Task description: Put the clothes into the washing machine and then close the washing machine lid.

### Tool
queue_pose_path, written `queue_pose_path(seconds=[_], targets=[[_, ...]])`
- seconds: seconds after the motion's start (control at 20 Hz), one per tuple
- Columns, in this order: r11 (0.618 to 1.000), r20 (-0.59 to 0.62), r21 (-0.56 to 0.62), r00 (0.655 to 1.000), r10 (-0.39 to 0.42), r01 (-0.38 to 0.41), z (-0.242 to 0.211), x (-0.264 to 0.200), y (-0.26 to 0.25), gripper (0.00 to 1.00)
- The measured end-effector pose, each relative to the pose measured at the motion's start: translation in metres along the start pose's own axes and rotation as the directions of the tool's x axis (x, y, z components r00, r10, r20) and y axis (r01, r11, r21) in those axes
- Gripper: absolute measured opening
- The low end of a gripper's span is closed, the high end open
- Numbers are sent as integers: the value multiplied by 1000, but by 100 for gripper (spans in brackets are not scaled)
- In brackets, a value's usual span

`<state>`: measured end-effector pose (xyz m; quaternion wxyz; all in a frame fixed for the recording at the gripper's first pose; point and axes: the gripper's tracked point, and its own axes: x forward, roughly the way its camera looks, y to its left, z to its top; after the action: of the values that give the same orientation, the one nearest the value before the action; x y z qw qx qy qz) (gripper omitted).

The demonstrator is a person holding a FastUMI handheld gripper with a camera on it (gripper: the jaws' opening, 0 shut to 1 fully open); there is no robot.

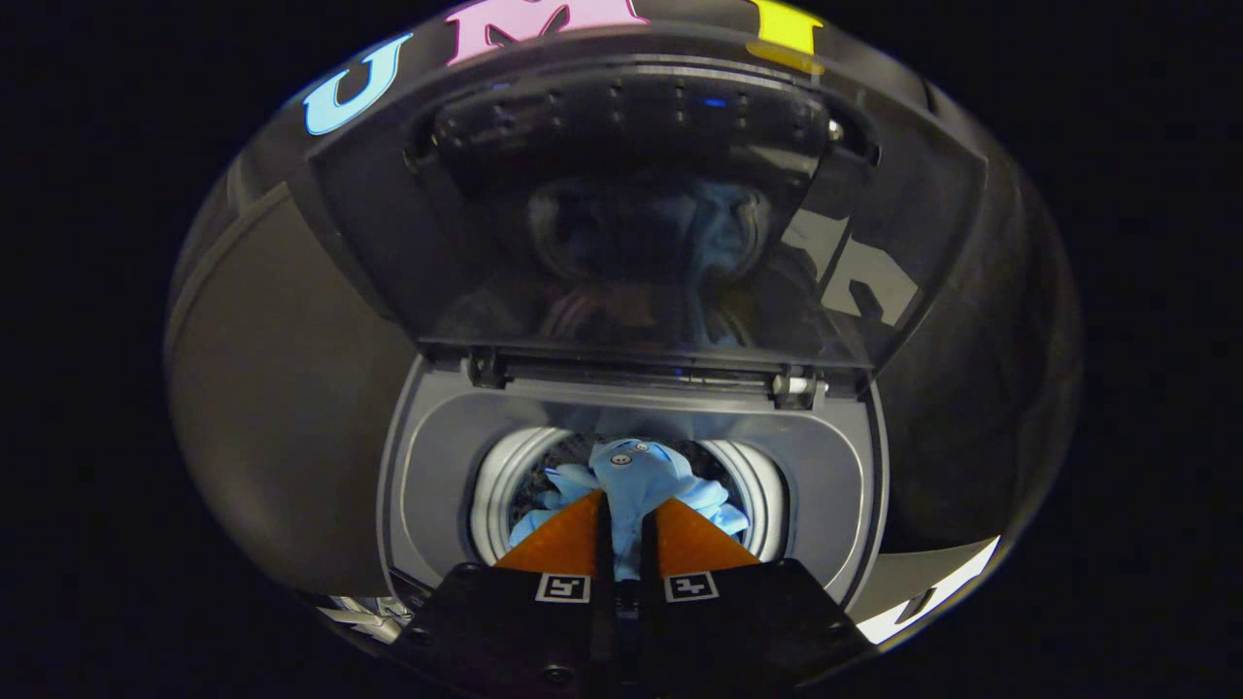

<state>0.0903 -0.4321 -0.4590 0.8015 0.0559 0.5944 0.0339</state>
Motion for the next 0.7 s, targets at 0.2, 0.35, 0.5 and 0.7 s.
queue_pose_path(seconds=[0.2,0.35,0.5,0.7], targets=[[1000,-46,-7,999,-15,14,-26,24,-5,13],[999,-59,-10,998,-35,35,-34,36,-5,13],[998,-40,-17,997,-62,61,-33,38,-5,13],[999,-8,43,1000,-19,19,-29,37,2,13]])
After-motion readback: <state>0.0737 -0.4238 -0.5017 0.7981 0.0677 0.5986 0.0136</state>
